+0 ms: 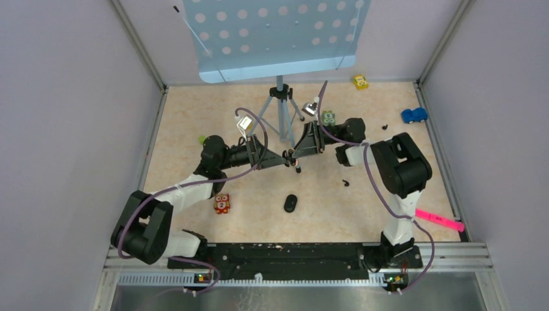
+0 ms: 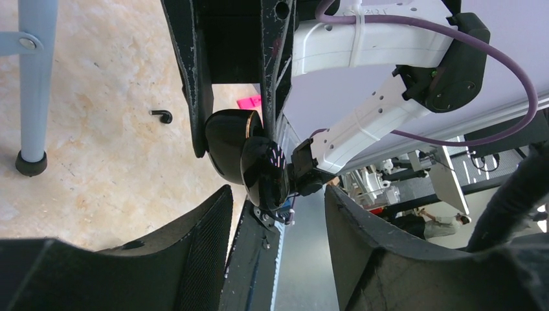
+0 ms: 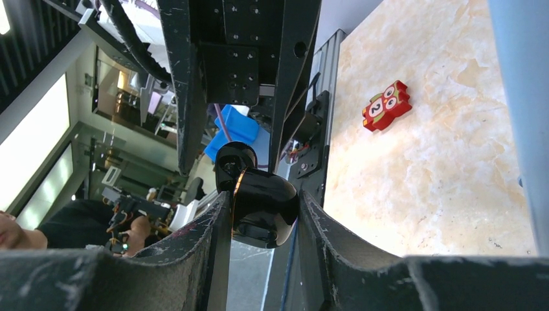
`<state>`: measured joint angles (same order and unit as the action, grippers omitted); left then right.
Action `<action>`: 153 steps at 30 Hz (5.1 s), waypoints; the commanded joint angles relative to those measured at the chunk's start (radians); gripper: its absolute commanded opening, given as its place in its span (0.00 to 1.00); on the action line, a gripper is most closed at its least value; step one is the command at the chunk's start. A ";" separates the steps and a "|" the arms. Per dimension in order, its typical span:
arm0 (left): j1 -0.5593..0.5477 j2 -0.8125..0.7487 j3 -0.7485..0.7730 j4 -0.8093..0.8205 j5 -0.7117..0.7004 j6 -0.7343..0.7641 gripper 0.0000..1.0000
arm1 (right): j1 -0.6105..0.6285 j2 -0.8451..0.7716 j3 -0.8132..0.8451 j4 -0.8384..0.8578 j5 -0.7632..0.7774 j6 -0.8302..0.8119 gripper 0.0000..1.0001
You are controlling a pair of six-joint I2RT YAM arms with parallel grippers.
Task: Insert the wireless bluetooth earbuds into the charging case
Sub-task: Pass from the right arm to the left, then pick up the right earbud from the corner of the board.
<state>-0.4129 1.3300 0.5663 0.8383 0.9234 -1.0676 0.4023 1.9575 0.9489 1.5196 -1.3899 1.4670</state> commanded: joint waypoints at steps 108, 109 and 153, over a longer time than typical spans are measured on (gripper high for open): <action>-0.004 -0.216 0.059 -0.570 0.099 0.268 0.00 | -0.528 -0.476 -0.012 -1.744 1.414 -0.964 0.62; -0.004 -0.220 0.055 -0.568 0.102 0.267 0.00 | -0.533 -0.439 0.026 -1.749 1.418 -0.967 0.60; -0.006 -0.116 0.064 -0.553 0.106 0.302 0.00 | -0.550 0.039 0.392 -1.850 1.598 -1.129 0.22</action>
<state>-0.4194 1.2049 0.6170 0.2237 1.0126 -0.7650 -0.1406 2.0354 1.3899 -0.2737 0.1982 0.3599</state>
